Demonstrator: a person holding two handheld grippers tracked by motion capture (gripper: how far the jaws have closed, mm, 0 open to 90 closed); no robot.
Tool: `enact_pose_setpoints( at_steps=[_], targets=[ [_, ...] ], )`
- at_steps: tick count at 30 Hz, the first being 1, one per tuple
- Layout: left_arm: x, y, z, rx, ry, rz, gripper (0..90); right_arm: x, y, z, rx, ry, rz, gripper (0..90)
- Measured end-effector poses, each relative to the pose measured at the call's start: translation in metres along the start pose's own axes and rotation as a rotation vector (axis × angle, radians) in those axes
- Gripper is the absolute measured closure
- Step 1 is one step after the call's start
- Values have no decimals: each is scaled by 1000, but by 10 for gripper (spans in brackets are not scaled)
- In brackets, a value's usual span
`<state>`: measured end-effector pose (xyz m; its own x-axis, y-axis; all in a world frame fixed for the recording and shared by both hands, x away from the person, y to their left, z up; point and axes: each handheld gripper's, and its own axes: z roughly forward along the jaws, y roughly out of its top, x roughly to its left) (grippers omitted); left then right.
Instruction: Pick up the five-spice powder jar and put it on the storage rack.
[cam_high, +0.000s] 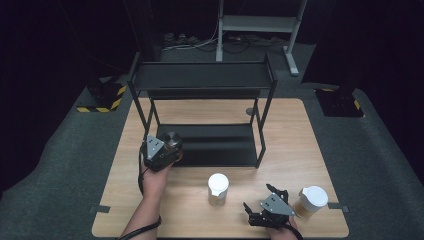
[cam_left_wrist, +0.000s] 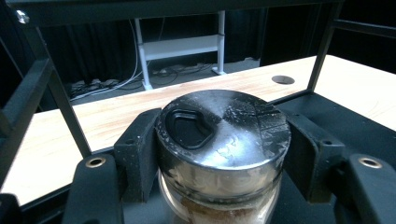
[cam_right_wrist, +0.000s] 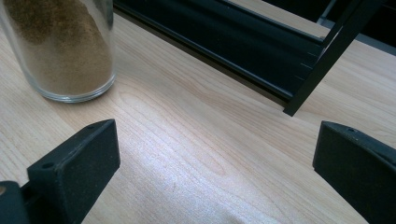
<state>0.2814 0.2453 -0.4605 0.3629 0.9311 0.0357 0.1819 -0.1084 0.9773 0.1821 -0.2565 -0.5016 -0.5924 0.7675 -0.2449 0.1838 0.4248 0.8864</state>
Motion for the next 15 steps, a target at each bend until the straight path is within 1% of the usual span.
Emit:
enact_pose_setpoints(
  at_steps=[5, 7, 15],
  targets=[
    [0, -2, 7, 9, 5, -15, 349, 1, 0, 0, 1, 1, -7, 0],
    [0, -2, 9, 16, 8, -11, 349, 1, 0, 0, 1, 1, -4, 0],
    [0, -4, 14, 24, 3, -19, 349, 2, 0, 0, -1, -2, -10, 1]
  ],
)
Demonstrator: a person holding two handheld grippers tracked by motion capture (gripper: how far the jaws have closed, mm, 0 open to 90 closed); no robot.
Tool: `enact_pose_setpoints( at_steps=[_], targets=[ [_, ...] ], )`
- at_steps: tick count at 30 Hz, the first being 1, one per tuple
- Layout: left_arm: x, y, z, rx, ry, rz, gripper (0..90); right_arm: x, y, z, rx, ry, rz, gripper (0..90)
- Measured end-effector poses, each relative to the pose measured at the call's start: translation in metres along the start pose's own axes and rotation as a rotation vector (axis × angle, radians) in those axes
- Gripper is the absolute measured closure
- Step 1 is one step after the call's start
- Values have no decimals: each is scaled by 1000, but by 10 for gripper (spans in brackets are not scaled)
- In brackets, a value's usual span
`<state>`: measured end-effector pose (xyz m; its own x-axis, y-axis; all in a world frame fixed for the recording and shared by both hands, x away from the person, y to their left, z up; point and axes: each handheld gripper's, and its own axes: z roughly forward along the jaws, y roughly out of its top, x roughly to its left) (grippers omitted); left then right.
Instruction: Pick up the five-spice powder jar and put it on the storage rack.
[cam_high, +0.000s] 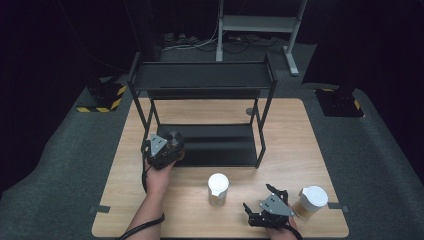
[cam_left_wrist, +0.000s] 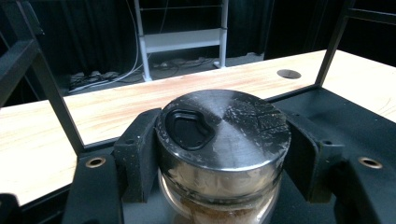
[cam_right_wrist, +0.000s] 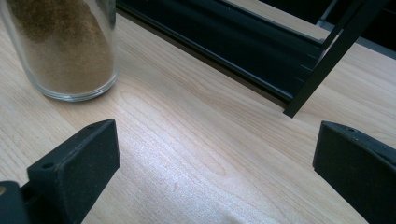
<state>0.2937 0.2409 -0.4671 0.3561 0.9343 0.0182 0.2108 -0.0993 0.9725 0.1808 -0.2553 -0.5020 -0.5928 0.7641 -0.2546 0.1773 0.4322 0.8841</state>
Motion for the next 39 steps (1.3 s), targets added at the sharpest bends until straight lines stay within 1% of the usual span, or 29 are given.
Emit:
enact_pose_setpoints(
  at_steps=[3, 6, 9, 12, 16, 23, 25, 34, 36, 38, 39],
  targets=[
    [0, 0, 1, 7, 0, 1, 349, 0, 0, 0, 0, 0, -3, 0],
    [0, -3, 3, 7, 2, -8, 349, 0, 0, 0, -2, 0, -3, 0],
    [-1, -4, 4, 10, 2, -7, 349, 0, 0, 0, -3, 0, -3, 0],
    [0, -5, 5, 13, 0, -15, 349, 0, 0, 0, -3, 0, -6, 0],
    [0, -6, 5, 12, 0, -14, 349, 0, 0, 0, -2, 1, -6, 0],
    [0, -6, 6, 15, -2, -12, 348, 0, 0, 0, -3, 0, -6, 0],
    [1, -5, 6, 16, -5, -18, 347, 0, 0, 0, -3, -1, -5, 1],
    [1, -4, 6, 22, -8, -19, 344, 1, 0, 0, -3, -1, -8, 0],
    [2, -3, 6, 25, -12, -26, 343, 0, 0, 0, -3, -1, -7, 1],
    [3, -1, 7, 26, -12, -47, 301, 0, 0, 0, -2, 0, -5, 0],
    [3, 0, 7, 27, -9, -49, 275, 0, 0, 0, -1, 1, -5, 0]
  ],
)
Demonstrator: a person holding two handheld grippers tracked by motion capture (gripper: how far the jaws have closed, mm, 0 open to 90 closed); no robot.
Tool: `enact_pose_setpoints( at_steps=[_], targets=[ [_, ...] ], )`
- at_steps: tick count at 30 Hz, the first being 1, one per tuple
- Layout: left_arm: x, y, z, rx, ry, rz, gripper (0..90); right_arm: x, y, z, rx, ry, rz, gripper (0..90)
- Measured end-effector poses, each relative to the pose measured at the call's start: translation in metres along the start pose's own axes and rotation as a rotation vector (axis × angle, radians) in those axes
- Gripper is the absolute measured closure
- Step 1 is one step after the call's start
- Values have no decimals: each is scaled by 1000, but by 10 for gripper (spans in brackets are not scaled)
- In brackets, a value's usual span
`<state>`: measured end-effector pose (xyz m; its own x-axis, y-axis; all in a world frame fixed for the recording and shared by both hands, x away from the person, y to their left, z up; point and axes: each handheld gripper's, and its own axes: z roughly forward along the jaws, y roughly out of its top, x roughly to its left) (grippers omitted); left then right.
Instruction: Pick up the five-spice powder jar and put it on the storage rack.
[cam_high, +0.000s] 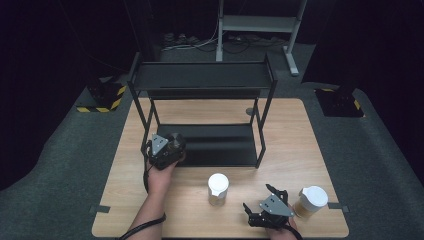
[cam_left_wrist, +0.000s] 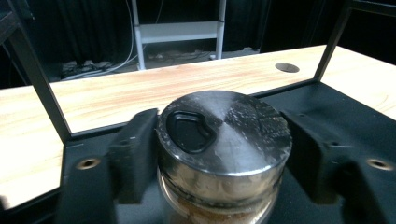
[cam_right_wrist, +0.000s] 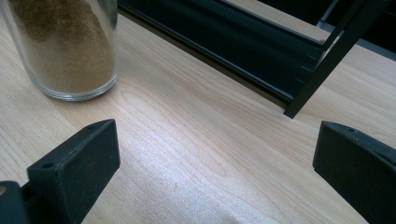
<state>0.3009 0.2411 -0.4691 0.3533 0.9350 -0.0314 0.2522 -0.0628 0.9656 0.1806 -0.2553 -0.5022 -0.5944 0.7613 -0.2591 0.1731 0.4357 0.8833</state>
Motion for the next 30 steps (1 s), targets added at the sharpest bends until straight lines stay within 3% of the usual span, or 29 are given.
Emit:
enact_pose_setpoints(
  at_steps=[6, 13, 18, 30],
  targets=[
    [-5, 6, 0, 16, 18, 12, 170, 0, 0, 0, 1, 0, 0, 0],
    [-7, 7, -4, 26, 37, -3, 65, 1, 0, 0, -2, -2, -2, 0],
    [-5, 9, -6, 24, 11, 0, 30, 0, 0, 0, 1, -1, -2, 1],
    [-8, 11, -20, 19, -5, 23, 15, 1, 0, 0, -1, -3, -3, 0]
  ],
)
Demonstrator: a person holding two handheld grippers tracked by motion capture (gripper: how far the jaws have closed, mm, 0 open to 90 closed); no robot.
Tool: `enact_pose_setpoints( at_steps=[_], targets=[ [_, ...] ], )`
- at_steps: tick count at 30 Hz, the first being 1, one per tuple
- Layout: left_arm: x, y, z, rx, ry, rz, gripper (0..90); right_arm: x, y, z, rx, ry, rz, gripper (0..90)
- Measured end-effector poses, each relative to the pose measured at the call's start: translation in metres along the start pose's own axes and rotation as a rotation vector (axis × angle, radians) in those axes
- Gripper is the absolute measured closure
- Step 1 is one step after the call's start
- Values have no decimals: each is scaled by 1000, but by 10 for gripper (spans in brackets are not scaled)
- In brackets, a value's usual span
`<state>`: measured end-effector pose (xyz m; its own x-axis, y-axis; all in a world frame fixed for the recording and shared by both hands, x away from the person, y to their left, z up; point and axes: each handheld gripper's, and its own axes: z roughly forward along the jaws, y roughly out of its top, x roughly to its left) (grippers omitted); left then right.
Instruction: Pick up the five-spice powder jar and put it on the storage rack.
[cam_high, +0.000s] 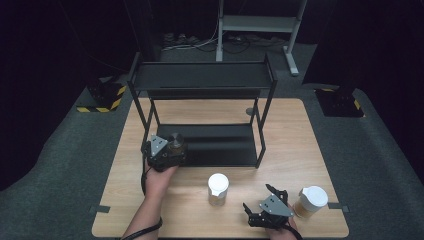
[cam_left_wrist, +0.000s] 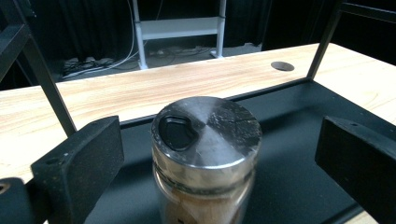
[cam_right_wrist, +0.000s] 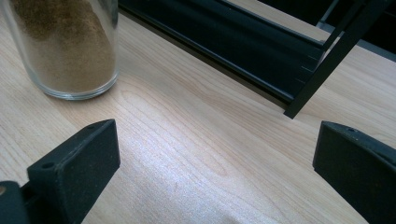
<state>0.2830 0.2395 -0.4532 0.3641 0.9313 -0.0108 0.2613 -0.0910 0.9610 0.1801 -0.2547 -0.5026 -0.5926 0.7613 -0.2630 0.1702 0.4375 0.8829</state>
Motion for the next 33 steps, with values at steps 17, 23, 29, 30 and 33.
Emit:
enact_pose_setpoints(
  at_steps=[17, 23, 29, 30, 33],
  targets=[
    [-5, -5, -26, -10, -17, 23, 4, 1, 1, 0, 5, 0, -8, 0],
    [-7, -9, -37, -22, -17, 36, 4, 1, 1, 0, 5, 0, -9, 0],
    [-10, -11, -47, -34, -22, 50, 4, 1, 1, 0, 5, -1, -8, 1],
    [-10, -11, -49, -34, -22, 51, 4, 1, 1, 0, 5, 0, -9, 0],
    [-13, -12, -55, -33, -18, 59, 4, 1, 1, 0, 6, -1, -11, 0]
  ],
)
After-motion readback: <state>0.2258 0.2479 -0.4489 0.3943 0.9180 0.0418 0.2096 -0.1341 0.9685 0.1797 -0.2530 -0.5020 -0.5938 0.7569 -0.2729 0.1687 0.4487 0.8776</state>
